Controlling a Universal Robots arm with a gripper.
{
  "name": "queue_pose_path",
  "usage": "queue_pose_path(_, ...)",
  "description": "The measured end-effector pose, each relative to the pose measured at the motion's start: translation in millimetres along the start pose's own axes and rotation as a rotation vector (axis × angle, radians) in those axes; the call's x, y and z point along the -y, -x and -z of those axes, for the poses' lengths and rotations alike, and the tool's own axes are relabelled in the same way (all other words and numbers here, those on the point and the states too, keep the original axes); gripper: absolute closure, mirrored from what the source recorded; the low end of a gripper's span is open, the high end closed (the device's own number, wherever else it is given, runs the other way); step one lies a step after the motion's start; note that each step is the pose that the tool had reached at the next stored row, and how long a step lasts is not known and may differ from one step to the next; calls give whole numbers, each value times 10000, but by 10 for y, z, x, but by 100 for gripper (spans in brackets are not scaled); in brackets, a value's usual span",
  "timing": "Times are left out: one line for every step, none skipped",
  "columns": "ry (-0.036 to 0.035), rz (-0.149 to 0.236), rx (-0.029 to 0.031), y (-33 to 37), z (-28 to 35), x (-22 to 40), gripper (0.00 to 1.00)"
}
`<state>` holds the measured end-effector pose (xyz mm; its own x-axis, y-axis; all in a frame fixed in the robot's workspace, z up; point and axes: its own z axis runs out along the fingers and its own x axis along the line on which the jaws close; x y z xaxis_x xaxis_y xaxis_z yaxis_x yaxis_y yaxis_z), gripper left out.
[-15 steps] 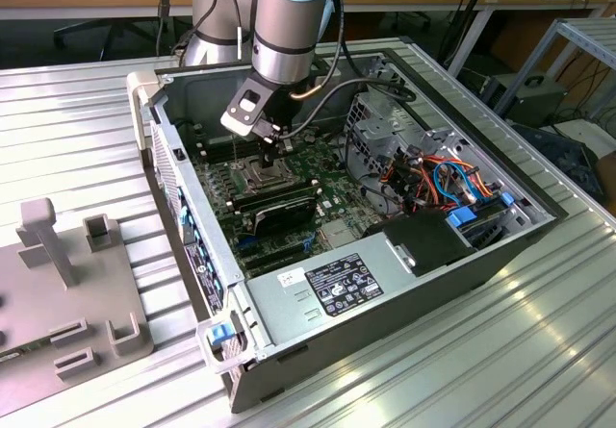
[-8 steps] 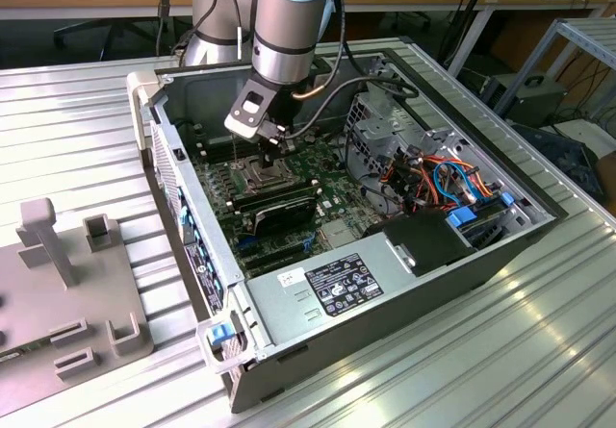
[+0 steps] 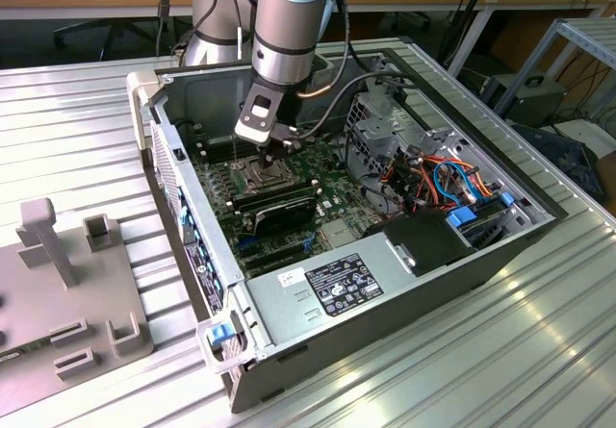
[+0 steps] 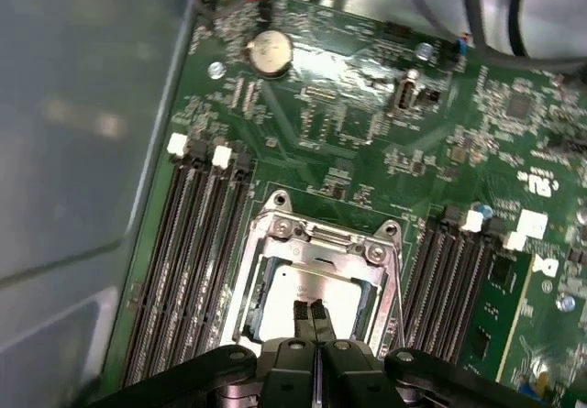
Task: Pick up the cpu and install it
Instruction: 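Install the first cpu locking lever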
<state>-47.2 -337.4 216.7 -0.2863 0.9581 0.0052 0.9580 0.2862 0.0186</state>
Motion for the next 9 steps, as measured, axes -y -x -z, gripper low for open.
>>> queue_pose_path(-1, 169, -4, 0, -1, 0, 89)
queue_pose_path(-2, 354, -7, 0, -2, 0, 89)
queue_pose_path(-3, 539, -10, 0, -2, 0, 89)
queue_pose_path(-4, 725, -13, 0, -3, 0, 89)
queue_pose_path(-5, 926, -18, 0, -4, 0, 89)
queue_pose_path(-6, 1128, -21, 0, -5, 0, 89)
queue_pose_path(-7, 1313, -24, 0, -6, 0, 89)
queue_pose_path(-9, 1602, -30, 0, -6, 0, 89)
queue_pose_path(-10, 1874, -35, 0, -7, 0, 89)
